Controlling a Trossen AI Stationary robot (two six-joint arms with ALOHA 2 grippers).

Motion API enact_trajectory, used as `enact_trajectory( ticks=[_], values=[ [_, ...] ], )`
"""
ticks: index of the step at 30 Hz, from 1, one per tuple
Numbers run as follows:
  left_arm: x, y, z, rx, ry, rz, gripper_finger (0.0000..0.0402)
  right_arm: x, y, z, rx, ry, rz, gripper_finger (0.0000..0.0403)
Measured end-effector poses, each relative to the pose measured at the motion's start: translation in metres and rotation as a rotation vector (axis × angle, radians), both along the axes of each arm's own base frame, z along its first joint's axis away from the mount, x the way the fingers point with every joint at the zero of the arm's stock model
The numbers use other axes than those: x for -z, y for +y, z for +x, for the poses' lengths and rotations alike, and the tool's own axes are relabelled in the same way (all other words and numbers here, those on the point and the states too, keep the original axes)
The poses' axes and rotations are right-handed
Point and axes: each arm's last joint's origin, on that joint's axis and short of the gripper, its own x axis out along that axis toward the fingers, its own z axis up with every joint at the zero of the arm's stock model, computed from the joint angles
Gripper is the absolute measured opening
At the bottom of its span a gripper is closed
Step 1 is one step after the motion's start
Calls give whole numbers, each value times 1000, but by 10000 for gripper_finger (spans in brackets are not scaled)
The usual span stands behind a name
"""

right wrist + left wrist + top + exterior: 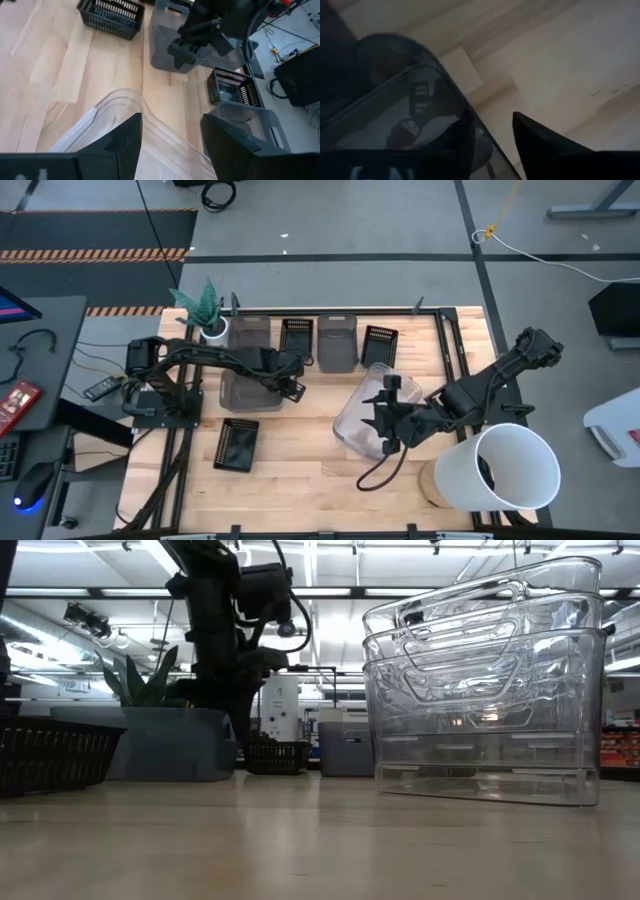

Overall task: Stack baskets by color
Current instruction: Stack the bottom gray bin on the top left gray bin

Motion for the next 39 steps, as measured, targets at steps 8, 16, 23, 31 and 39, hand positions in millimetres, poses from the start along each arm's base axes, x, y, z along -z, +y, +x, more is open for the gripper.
enact_trajectory(
  ticks=[8, 16, 23, 31, 39],
  values=[
    [0, -23, 3, -19, -14, -80, 49, 2, 6, -6, -34, 34, -22, 210],
    [0, -53, 4, -13, -21, -185, 6, 3, 10, -9, -59, 42, -36, 210],
    [-19, -82, 14, 91, -77, -324, 5, 3, 10, -9, -63, 44, -40, 210],
    [-89, -97, 22, 454, -74, -138, 3, 2, 11, -9, -63, 38, -37, 210],
    [-143, -94, 7, 612, 43, 77, 1, 2, 11, -9, -53, 37, -25, 210]
  ],
)
